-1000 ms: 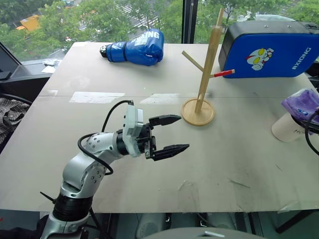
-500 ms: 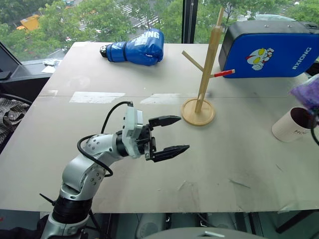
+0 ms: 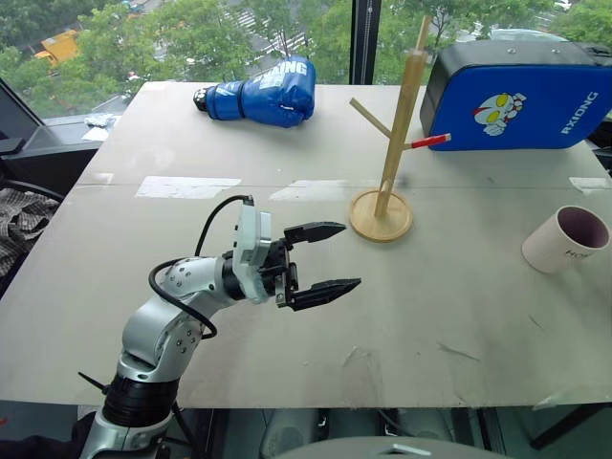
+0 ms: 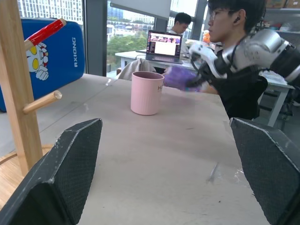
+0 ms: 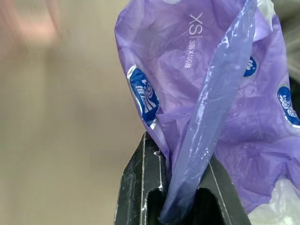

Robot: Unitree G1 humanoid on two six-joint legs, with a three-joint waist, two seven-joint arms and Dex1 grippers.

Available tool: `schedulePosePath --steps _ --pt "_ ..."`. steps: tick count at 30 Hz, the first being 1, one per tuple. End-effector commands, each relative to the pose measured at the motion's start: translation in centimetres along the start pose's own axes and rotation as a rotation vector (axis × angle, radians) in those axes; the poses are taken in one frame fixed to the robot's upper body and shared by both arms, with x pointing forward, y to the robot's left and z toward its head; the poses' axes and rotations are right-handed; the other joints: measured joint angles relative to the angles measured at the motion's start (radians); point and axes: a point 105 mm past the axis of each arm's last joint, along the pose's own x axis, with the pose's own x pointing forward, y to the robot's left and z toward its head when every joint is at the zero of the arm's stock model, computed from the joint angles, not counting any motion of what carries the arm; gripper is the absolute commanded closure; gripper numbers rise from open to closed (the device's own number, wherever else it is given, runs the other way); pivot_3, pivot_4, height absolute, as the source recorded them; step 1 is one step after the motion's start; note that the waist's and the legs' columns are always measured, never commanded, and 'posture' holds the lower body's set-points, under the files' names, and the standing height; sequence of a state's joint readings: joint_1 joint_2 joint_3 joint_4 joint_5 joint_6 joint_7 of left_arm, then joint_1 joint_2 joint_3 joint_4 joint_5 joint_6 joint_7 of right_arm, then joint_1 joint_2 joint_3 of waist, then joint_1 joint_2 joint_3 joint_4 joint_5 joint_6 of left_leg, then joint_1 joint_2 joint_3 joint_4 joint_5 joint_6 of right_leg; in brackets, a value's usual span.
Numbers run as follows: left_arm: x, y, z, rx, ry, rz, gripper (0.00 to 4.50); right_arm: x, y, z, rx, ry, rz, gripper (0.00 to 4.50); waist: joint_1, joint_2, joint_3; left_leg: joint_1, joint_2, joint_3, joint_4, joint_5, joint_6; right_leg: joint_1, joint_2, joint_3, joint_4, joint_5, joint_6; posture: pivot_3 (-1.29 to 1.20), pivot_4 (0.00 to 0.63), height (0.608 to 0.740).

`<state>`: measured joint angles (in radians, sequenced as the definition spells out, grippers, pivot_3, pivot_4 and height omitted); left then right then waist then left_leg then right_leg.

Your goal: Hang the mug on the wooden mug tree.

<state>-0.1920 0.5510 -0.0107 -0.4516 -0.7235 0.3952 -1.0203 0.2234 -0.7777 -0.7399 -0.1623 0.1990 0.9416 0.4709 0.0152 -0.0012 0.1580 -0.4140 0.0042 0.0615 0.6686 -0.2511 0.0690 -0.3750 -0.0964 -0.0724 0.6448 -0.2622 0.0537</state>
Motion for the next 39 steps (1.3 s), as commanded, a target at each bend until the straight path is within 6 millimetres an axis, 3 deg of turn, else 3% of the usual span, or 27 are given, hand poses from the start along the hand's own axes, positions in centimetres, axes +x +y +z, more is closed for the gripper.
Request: schedulePosePath --steps 1,6,9,12,21,30,39 --pt "0.1 -0.1 0.8 0.035 -0.016 -0.017 0.00 0.0 -0.8 -0.2 -0.057 -0.028 -0.028 2.85 -0.003 0.000 0.000 0.000 0.000 0.001 0.000 0.000 0.000 0.000 0.000 0.001 0.000 0.000 0.000 0.00 0.150 0.731" --pt "0.3 -0.2 1.1 0.038 -0.012 -0.022 0.00 -2.2 0.1 2.5 -0.122 -0.177 0.118 0.76 -0.001 0.001 -0.001 0.000 0.002 0.001 0.000 0.000 0.000 -0.001 0.003 0.003 0.000 0.000 0.000 0.00 0.150 0.731" --pt "0.4 -0.2 1.3 0.039 -0.011 -0.024 0.00 -4.4 0.7 3.6 -0.139 -0.274 0.252 0.76 0.004 0.001 -0.001 0.000 0.002 0.001 0.000 0.000 0.000 -0.001 0.003 0.003 0.000 0.000 0.000 0.00 0.150 0.731" --pt "0.3 -0.1 1.5 0.038 -0.010 -0.023 0.00 -5.1 -0.1 5.0 -0.122 -0.334 0.265 0.76 0.001 -0.001 0.000 0.000 0.002 0.001 0.000 -0.001 0.001 -0.001 0.003 0.004 -0.001 0.000 0.001 0.00 0.150 0.731" --pt "0.4 0.1 1.5 0.049 -0.009 -0.024 0.00 -1.0 1.5 7.7 -0.116 -0.393 0.276 0.76 -0.001 -0.002 0.000 0.000 0.002 0.002 0.000 -0.001 0.001 -0.002 0.003 0.006 -0.001 0.001 0.000 0.00 0.150 0.731" --pt "-0.2 0.0 1.5 0.059 -0.002 0.009 0.00 2.3 2.9 7.6 -0.107 -0.380 0.315 0.76 0.002 -0.002 0.000 -0.001 0.002 0.003 0.000 -0.001 0.001 -0.002 0.003 0.005 -0.001 0.001 0.000 0.00 0.150 0.731" --pt "-0.4 0.1 1.5 0.071 0.004 0.039 0.00 4.5 4.8 9.1 -0.011 -0.496 0.405 0.76 -0.003 -0.001 0.000 0.001 0.002 0.004 0.000 -0.001 0.001 -0.002 0.004 0.006 0.000 0.001 0.001 0.00 0.150 0.731"
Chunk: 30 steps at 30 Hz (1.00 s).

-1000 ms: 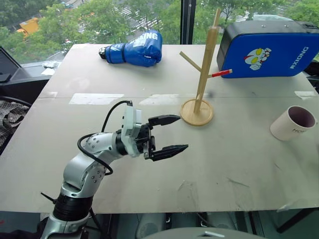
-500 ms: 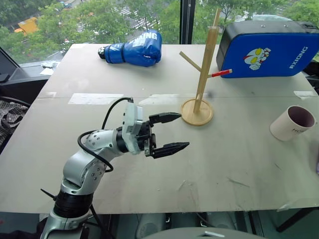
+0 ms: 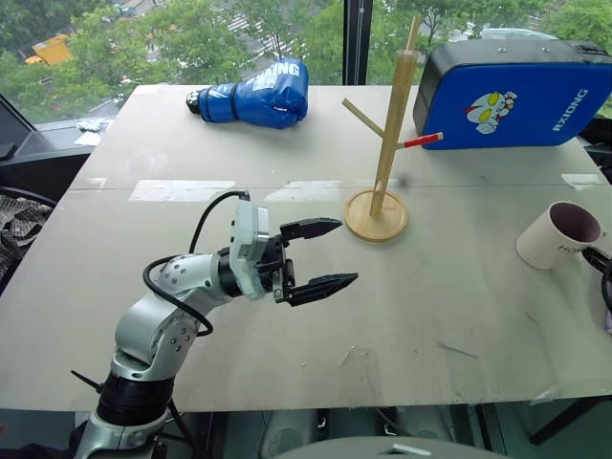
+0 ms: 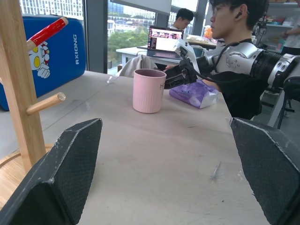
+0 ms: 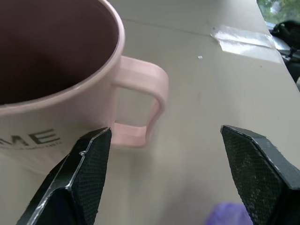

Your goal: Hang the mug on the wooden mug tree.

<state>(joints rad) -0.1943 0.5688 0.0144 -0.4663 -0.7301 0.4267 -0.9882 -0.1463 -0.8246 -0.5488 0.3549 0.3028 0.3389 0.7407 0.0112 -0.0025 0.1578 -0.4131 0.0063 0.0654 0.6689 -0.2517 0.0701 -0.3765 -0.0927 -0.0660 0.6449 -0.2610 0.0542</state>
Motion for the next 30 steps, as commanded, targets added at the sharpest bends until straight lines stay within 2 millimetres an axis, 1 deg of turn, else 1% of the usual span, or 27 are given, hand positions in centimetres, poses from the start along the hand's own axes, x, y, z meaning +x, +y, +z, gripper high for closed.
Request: schedulePosePath --steps 1,3,5,7,10,11,12,13,18,23,26,30 --pt "-0.1 -0.3 1.3 0.069 -0.019 0.002 0.00 0.9 0.2 0.9 0.013 -0.069 0.031 0.76 0.001 0.000 0.000 0.000 0.000 0.000 0.000 0.000 0.000 0.000 0.000 0.000 0.000 0.000 0.000 0.00 0.150 0.731" --pt "-0.1 -0.2 1.4 0.071 -0.019 0.007 0.00 1.6 0.5 0.8 0.036 -0.076 0.052 0.76 0.001 0.000 0.000 0.000 0.000 0.000 0.000 0.000 0.000 0.000 0.000 0.000 0.000 0.000 0.000 0.00 0.150 0.731" --pt "-0.2 -0.1 1.4 0.074 -0.019 0.011 0.00 2.4 0.5 0.7 0.040 -0.075 0.051 1.26 0.003 0.000 0.000 0.000 0.000 0.001 0.000 0.000 0.000 0.000 0.000 0.000 0.000 0.000 0.000 0.00 0.150 0.731" --pt "-0.1 0.0 1.5 0.071 -0.022 0.016 0.00 3.0 1.0 0.5 0.047 -0.083 0.075 1.79 0.003 0.000 0.000 -0.001 0.000 0.001 0.000 0.000 0.000 0.000 0.000 0.000 0.000 0.000 0.000 0.00 0.150 0.731" --pt "0.0 -0.2 1.6 0.069 -0.021 0.015 0.00 3.5 1.7 0.3 0.054 -0.095 0.125 3.20 0.003 0.000 0.000 0.000 0.000 0.001 0.000 0.000 0.000 0.000 0.000 0.000 0.000 0.000 0.000 0.00 0.150 0.731" --pt "0.0 -0.3 1.7 0.070 -0.021 0.016 0.00 3.6 1.9 0.4 0.054 -0.098 0.140 3.56 0.003 0.000 0.000 0.000 0.000 0.001 0.000 0.000 0.000 0.000 0.000 0.000 0.000 0.000 0.000 0.00 0.150 0.731" --pt "0.0 -0.3 1.6 0.071 -0.020 0.021 0.00 3.6 2.1 0.5 0.056 -0.105 0.153 4.09 0.003 0.000 0.000 -0.001 0.000 0.001 0.000 0.000 0.000 0.000 -0.001 0.000 0.000 0.000 0.000 0.00 0.150 0.731" --pt "-0.1 -0.2 1.6 0.072 -0.020 0.029 0.00 3.7 2.2 0.5 0.060 -0.112 0.160 4.31 0.003 0.000 0.000 -0.001 0.000 0.001 0.000 0.000 0.000 0.000 -0.001 0.000 0.000 0.000 0.000 0.00 0.150 0.731" --pt "-0.3 -0.1 1.6 0.071 -0.019 0.030 0.00 3.8 3.2 1.0 0.063 -0.143 0.188 4.31 0.001 0.000 0.000 0.000 0.000 0.001 0.000 0.000 0.000 0.000 -0.001 0.000 0.000 0.000 0.000 0.00 0.150 0.731" --pt "-0.3 0.0 1.4 0.063 -0.023 0.029 0.00 2.7 4.0 1.6 0.039 -0.165 0.216 4.31 0.004 0.000 0.000 -0.001 0.000 0.001 0.000 0.000 0.000 0.000 -0.001 0.000 0.000 0.000 0.000 0.00 0.150 0.731" --pt "-0.4 0.0 1.3 0.058 -0.024 0.027 0.00 1.9 5.1 2.7 0.019 -0.198 0.232 4.31 0.003 0.000 0.000 -0.001 0.000 0.001 0.000 0.000 0.000 0.000 -0.002 0.000 0.000 0.000 0.000 0.00 0.150 0.731" --pt "-0.5 0.2 1.1 0.038 -0.035 0.028 0.00 0.6 8.2 6.0 -0.021 -0.283 0.306 4.31 0.000 0.001 0.000 0.000 0.000 0.001 0.000 0.000 0.000 0.000 -0.005 0.000 0.000 0.000 0.000 0.00 0.150 0.731"
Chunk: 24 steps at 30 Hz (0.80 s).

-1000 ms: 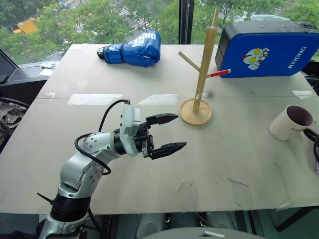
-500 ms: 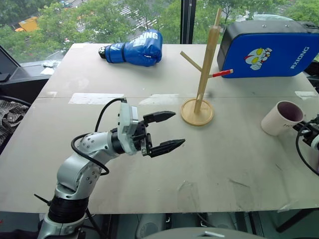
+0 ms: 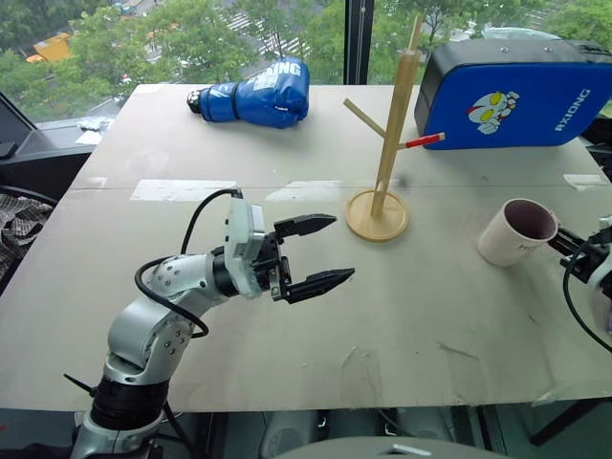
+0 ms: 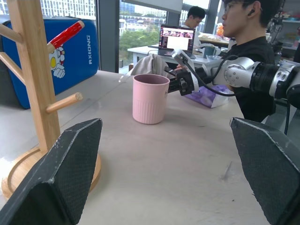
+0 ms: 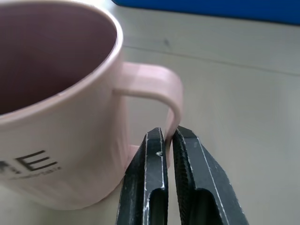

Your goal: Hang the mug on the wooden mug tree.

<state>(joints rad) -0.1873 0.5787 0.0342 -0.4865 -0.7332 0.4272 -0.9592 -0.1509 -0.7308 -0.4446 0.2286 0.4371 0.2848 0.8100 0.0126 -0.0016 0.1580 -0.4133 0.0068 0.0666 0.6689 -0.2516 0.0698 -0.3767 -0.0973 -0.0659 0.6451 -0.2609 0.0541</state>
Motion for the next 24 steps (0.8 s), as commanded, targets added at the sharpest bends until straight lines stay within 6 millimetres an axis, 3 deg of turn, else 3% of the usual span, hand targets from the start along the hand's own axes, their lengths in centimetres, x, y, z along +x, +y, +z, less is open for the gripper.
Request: schedulePosePath --steps 1,6,11,19,20,21,24 --pt "-0.2 0.0 0.6 0.007 -0.040 -0.009 0.00 0.1 2.7 5.0 -0.073 -0.129 0.065 4.31 -0.002 0.000 0.000 0.000 0.000 0.000 0.000 0.000 0.000 0.000 0.000 0.000 0.000 0.000 0.000 0.00 0.150 0.731" --pt "0.0 0.1 0.2 -0.004 -0.040 -0.016 0.00 0.3 4.4 6.0 -0.098 -0.121 0.104 4.31 0.005 0.000 0.000 0.000 0.000 0.000 0.000 0.000 0.000 0.000 0.000 -0.001 0.000 0.000 0.000 0.00 0.150 0.731" --pt "0.3 0.1 0.2 -0.004 -0.042 -0.015 0.00 0.3 3.9 4.8 -0.125 -0.058 0.088 4.31 0.006 0.000 0.000 -0.001 -0.001 0.000 0.000 0.000 0.000 0.000 0.001 -0.001 -0.001 0.000 0.000 0.00 0.150 0.731" --pt "0.1 -0.1 0.1 -0.007 -0.041 0.003 0.00 0.5 3.4 4.6 -0.109 -0.039 0.091 4.31 0.001 0.000 0.000 0.000 0.000 -0.001 0.000 0.000 0.000 0.000 0.002 -0.001 0.000 0.000 0.000 0.00 0.150 0.731" --pt "0.1 -0.2 0.1 -0.007 -0.042 0.004 0.00 0.6 3.4 4.5 -0.102 -0.035 0.090 3.78 0.001 0.000 0.000 0.000 0.000 0.000 0.000 0.000 0.000 0.000 0.002 -0.001 0.000 0.000 0.000 0.00 0.150 0.731" --pt "0.1 -0.1 0.1 -0.006 -0.042 0.007 0.00 0.6 3.3 4.3 -0.093 -0.030 0.090 3.69 0.001 0.000 0.000 0.000 0.000 0.000 0.000 0.000 0.000 0.000 0.002 -0.001 0.000 0.000 0.000 0.00 0.150 0.731" --pt "0.1 -0.2 0.2 -0.005 -0.042 0.012 0.00 0.7 2.9 3.8 -0.086 -0.017 0.069 2.50 0.004 0.000 0.000 -0.001 0.000 -0.001 0.000 0.000 0.000 0.000 0.002 -0.001 0.000 0.000 0.000 0.00 0.150 0.731"
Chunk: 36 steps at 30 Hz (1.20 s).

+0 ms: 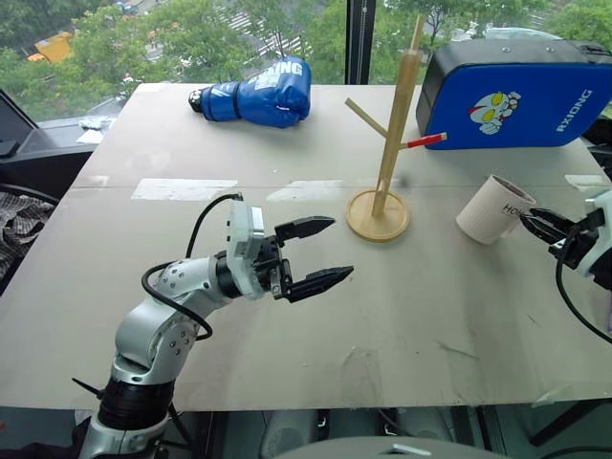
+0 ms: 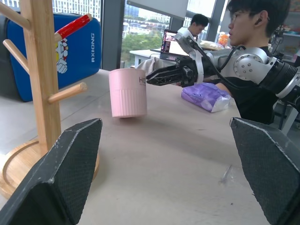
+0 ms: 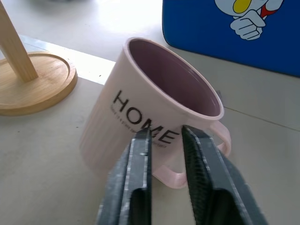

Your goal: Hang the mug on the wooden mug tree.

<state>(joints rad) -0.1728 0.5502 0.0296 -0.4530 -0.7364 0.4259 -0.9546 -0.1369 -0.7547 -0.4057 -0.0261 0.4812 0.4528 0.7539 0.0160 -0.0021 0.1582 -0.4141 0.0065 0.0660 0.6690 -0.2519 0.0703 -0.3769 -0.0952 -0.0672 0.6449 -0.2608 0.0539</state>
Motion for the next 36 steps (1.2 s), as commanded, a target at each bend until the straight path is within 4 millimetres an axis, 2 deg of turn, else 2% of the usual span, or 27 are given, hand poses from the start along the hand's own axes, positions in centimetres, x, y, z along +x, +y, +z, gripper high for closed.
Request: schedulePosePath --steps 1,5,11,21,25,31,32,34,36 --pt "0.2 -0.6 0.9 0.045 -0.023 -0.013 0.00 -0.2 -0.5 0.7 -0.026 -0.016 -0.023 2.06 0.000 0.000 0.000 0.000 0.000 0.000 0.000 0.000 0.000 0.000 0.000 0.000 0.000 0.000 0.000 0.00 0.150 0.731" --pt "0.1 -0.6 0.9 0.046 -0.020 -0.007 0.00 -0.3 -0.7 0.3 -0.007 -0.013 -0.044 0.15 -0.001 0.000 0.000 0.000 0.000 0.000 0.000 0.000 0.000 0.000 0.000 0.000 0.000 0.000 0.000 0.00 0.150 0.731" --pt "0.1 -0.6 0.9 0.043 -0.018 -0.009 0.00 0.3 -1.2 -0.9 -0.025 0.023 -0.068 0.06 -0.001 0.000 0.000 0.000 0.000 0.000 0.000 0.000 0.000 0.000 0.000 0.000 0.000 0.000 0.000 0.00 0.150 0.731" --pt "-0.2 -0.4 1.0 0.049 -0.013 -0.008 0.00 4.1 -2.4 -2.7 -0.024 0.052 -0.105 0.06 -0.004 0.000 0.000 0.000 0.000 0.001 0.000 0.000 0.000 0.000 0.002 0.001 0.000 0.000 0.000 0.00 0.150 0.731" --pt "-0.5 -0.4 0.9 0.057 -0.008 0.010 0.00 4.9 -2.2 -3.0 -0.019 0.043 -0.096 1.12 -0.002 0.000 0.000 0.000 0.000 0.001 0.000 0.000 0.000 -0.001 0.001 0.001 0.000 0.000 0.000 0.00 0.150 0.731" --pt "-0.8 -0.4 0.8 0.060 -0.012 0.033 0.00 4.2 -1.5 -2.6 -0.051 0.027 -0.084 4.23 -0.002 0.000 0.000 0.000 0.000 0.001 0.000 0.000 0.000 0.000 0.001 0.000 0.000 0.000 0.000 0.00 0.150 0.731" --pt "-0.8 -0.4 0.7 0.059 -0.013 0.034 0.00 4.0 -1.4 -2.3 -0.068 0.024 -0.081 4.48 -0.002 0.000 0.000 0.000 0.000 0.001 0.000 0.000 0.000 0.000 0.001 0.001 0.000 0.000 0.000 0.00 0.150 0.731" --pt "-0.9 -0.4 0.7 0.054 -0.019 0.040 0.00 3.7 -1.0 -1.0 -0.098 -0.012 -0.064 4.48 -0.003 0.000 0.000 0.000 0.000 0.001 0.000 0.000 0.000 0.000 0.000 0.001 0.000 0.000 0.000 0.00 0.150 0.731" --pt "-1.0 -0.1 0.9 0.039 -0.039 0.058 0.00 3.7 -0.2 1.8 -0.137 -0.081 -0.021 4.48 -0.004 0.001 0.001 0.000 0.000 0.001 0.000 0.000 0.000 0.000 0.000 0.001 0.000 0.000 0.000 0.00 0.150 0.731"
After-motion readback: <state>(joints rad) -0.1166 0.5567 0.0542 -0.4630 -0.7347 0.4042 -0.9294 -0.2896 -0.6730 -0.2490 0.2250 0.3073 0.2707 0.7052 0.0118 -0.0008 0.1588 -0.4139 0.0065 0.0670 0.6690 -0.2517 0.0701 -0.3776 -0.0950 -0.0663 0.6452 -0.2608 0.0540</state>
